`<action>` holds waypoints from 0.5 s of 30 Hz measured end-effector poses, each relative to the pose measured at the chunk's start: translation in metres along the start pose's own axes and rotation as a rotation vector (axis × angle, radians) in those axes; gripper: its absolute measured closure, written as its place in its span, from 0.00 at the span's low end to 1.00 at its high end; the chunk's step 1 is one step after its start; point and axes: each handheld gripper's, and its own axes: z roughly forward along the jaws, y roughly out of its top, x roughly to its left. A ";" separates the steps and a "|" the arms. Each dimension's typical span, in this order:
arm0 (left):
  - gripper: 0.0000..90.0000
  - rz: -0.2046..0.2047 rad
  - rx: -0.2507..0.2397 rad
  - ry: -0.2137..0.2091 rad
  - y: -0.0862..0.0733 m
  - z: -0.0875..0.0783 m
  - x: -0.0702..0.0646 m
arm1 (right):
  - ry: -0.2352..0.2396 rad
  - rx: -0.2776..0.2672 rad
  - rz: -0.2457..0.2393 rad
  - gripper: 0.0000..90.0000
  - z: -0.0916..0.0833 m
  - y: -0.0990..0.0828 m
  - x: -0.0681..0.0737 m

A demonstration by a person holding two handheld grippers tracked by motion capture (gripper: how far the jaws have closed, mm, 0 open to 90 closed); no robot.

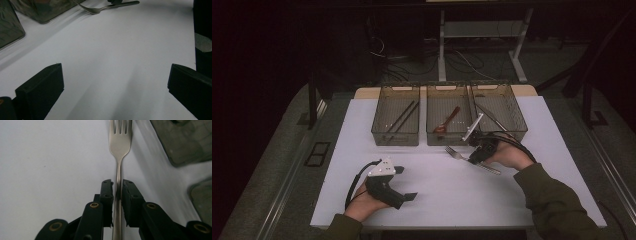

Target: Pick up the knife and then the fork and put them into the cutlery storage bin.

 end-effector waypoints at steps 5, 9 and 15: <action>0.00 0.001 0.001 -0.001 0.000 0.000 0.000 | -0.004 0.071 -0.012 0.88 0.008 0.012 0.000; 0.00 -0.001 -0.001 -0.002 0.000 0.000 0.000 | -0.018 0.110 -0.036 0.88 0.012 0.017 0.001; 0.00 0.001 0.003 -0.003 0.000 0.001 0.000 | -0.041 0.140 -0.053 0.92 0.013 0.021 0.002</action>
